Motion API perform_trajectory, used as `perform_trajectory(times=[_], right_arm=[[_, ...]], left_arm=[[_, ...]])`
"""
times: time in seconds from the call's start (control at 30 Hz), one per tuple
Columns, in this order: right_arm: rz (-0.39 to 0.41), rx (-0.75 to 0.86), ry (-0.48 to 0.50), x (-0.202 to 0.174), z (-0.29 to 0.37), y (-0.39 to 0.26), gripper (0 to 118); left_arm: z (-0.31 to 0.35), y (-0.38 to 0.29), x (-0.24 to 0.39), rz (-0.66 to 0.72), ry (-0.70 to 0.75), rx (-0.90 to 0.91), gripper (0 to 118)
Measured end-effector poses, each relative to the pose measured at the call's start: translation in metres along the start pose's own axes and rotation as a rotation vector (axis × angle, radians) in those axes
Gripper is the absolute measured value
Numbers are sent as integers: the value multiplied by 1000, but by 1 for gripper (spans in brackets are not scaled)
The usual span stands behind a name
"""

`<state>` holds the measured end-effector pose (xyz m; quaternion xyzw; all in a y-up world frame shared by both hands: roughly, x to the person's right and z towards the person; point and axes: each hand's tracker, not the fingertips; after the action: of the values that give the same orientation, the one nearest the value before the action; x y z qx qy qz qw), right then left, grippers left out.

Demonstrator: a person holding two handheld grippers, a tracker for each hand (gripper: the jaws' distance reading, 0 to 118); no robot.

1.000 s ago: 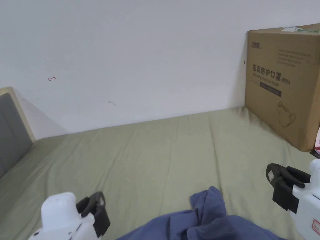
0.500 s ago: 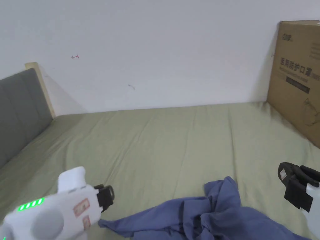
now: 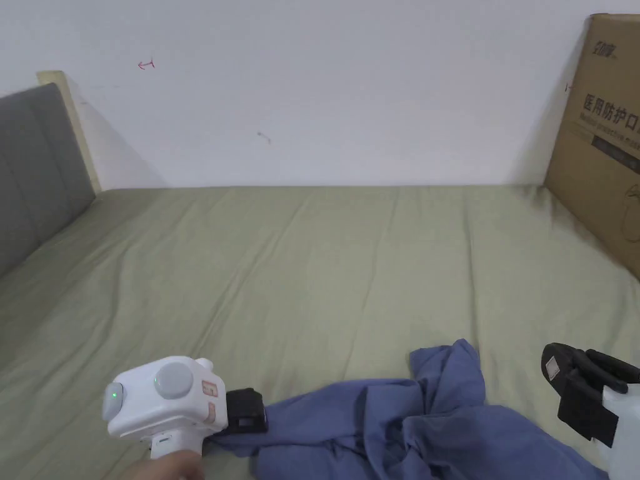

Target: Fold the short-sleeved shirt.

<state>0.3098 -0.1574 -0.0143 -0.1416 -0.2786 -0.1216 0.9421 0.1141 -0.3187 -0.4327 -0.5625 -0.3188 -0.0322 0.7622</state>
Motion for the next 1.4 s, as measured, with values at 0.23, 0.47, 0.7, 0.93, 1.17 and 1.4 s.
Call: perform_trajectory(times=[0.23,0.47,0.7,0.93,1.17,1.4], right_arm=[[28,-65,9,2,-31,1,0],[-87,-500,145,20,-161,30,103],[-73,-889,-68,40,-281,-32,100],[152,-812,13,22,-264,-31,26],[36,-534,79,54,-175,40,10],[-14,-344,139,57,-83,129,10]], left_arm=[[38,-55,46,-238,2,199,7],[108,-91,34,-148,-162,398,7],[133,-106,25,-105,-180,411,7],[127,-108,14,-76,-178,378,7],[159,-75,-1,-55,-181,444,7],[233,-15,30,-165,-210,593,7]])
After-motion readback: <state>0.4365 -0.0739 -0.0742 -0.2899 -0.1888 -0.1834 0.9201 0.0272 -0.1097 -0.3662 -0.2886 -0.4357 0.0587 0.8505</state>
